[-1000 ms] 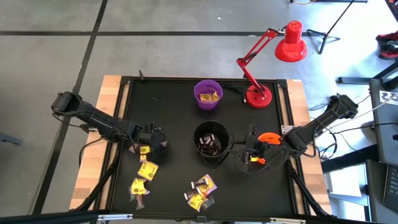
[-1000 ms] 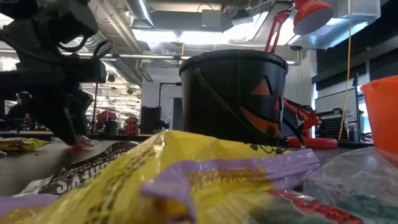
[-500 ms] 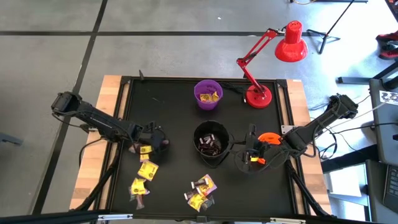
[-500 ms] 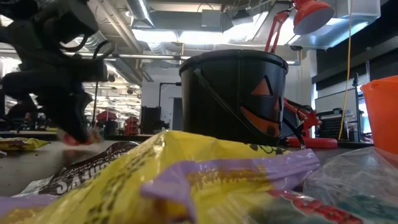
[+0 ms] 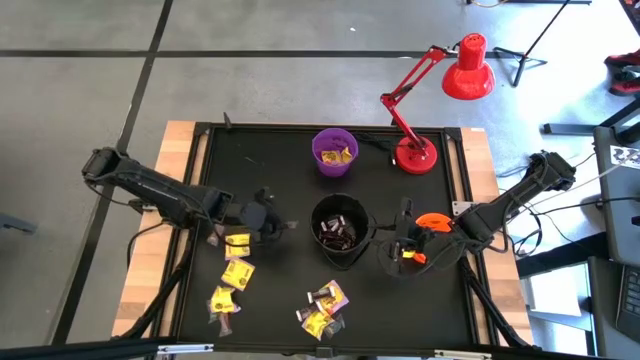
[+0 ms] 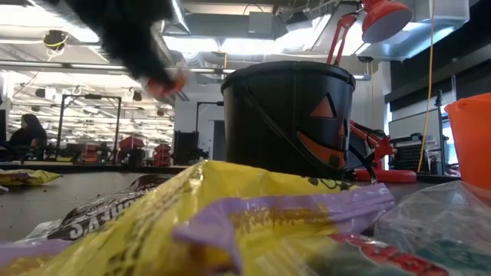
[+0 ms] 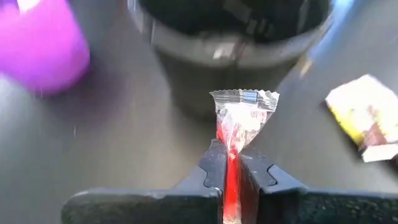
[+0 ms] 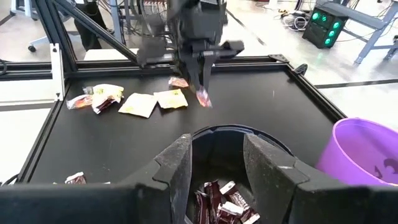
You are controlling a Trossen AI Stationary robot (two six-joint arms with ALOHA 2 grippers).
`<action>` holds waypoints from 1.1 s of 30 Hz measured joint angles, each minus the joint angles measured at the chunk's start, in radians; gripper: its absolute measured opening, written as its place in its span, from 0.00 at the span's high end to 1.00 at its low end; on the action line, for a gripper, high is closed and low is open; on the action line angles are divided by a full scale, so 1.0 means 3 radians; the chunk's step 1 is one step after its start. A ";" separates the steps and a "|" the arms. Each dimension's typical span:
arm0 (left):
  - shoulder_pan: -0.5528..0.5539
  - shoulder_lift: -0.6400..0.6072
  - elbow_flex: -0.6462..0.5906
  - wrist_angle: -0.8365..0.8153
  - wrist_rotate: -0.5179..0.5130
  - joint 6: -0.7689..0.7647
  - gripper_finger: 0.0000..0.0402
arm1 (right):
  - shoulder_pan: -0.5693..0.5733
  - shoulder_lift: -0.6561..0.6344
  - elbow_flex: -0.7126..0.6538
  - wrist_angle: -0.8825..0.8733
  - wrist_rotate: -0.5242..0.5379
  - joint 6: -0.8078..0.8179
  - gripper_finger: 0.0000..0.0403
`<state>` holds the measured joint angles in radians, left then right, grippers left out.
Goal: Sort candy
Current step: Put the orange gummy into the orange bucket
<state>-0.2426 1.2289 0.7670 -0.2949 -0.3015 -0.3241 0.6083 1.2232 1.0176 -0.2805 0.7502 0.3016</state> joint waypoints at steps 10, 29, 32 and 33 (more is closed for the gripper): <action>-0.0171 0.0023 0.0292 0.1274 0.0084 0.0572 1.00 | 0.0000 0.0256 0.0000 0.0786 -0.0093 -0.0501 0.65; -0.0305 0.0612 0.0294 0.2439 0.0367 0.0665 1.00 | -0.0732 0.0930 -0.0001 0.2264 -0.1549 -0.0763 0.25; -0.0306 0.0695 0.0292 0.2545 0.0367 0.0664 1.00 | -0.0750 0.1022 -0.0001 0.2358 -0.1692 -0.0761 0.25; -0.0305 0.0714 0.0292 0.2569 0.0366 0.0664 1.00 | -0.0749 0.1050 -0.0001 0.2358 -0.1684 -0.0761 0.25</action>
<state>-0.3340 1.4432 0.8547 0.4759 -0.1917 -0.1249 0.3836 1.5382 1.0172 0.4268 0.2449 0.0734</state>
